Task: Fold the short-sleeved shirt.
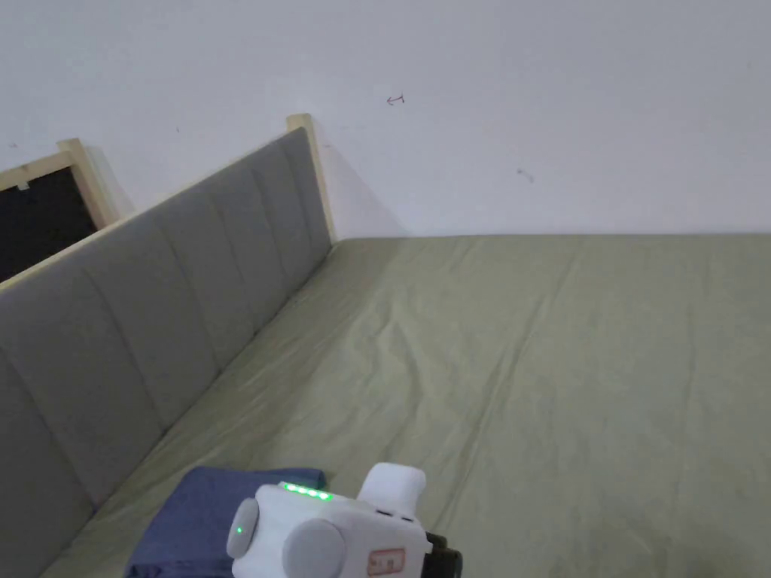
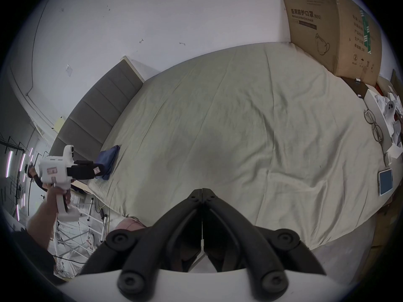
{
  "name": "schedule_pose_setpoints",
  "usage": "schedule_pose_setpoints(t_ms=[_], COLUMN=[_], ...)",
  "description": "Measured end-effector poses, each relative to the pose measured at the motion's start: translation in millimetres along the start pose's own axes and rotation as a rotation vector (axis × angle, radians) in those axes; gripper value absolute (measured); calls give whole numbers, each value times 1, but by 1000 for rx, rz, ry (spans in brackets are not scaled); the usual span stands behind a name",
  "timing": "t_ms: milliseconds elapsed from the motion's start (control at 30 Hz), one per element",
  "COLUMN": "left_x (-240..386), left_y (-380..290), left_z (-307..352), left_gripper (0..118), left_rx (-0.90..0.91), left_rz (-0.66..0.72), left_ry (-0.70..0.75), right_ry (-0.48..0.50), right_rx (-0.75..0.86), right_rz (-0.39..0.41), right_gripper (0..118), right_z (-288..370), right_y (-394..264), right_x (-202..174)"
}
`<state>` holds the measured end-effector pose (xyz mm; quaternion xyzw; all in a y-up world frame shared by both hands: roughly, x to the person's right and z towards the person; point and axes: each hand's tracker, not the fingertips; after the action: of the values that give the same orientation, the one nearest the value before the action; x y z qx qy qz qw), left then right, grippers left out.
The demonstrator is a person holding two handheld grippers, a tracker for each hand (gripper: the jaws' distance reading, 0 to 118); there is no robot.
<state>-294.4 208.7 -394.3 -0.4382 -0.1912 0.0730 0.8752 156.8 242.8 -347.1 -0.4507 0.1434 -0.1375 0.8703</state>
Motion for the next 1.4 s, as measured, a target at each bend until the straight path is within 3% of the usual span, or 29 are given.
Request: schedule_pose_setpoints(t_ms=[133,267,433,567,633,733,833,1000,1167,1200,1233,1267,1300,1333,1367,1400], left_x=[58,124,175,205,213,211,201,186,190,188,184,180,183,187,186,186], left_y=[8,12,20,18,16,14,-3,-44,-45,-44,-43,-42,-42,-38,-35,-32], left_z=[16,60,96,118,121,125,117,92,98,99,101,103,103,103,103,104], left_gripper=[1,0,0,0,0,0,0,0,0,0,5,29,60,95,118,117], left_rx=[328,631,809,910,954,1003,973,922,927,932,935,939,942,945,948,951], left_rz=[-100,-69,-222,-211,-228,-219,-197,-262,-180,-170,-169,-160,-150,-140,-132,-122], left_ry=[37,36,156,211,243,304,340,381,334,325,317,306,295,283,273,261], right_ry=[-12,-19,-16,-53,-103,-215,-350,-354,-326,-322,-326,-336,-344,-343,-330,-323], right_rx=[91,277,566,767,865,980,935,840,840,841,841,841,843,853,858,850], right_rz=[53,121,185,235,253,210,225,236,251,259,270,282,291,294,298,299], right_gripper=[0,0,0,0,0,0,0,0,0,8,25,55,78,91,96,102], right_z=[25,60,104,135,143,133,110,100,112,115,116,116,116,116,116,115], right_y=[4,11,18,21,16,-5,-28,-43,-41,-41,-40,-39,-39,-41,-41,-40], right_x=[-5,-19,-41,-51,-52,-44,-30,-19,-26,-28,-30,-33,-35,-37,-37,-39])
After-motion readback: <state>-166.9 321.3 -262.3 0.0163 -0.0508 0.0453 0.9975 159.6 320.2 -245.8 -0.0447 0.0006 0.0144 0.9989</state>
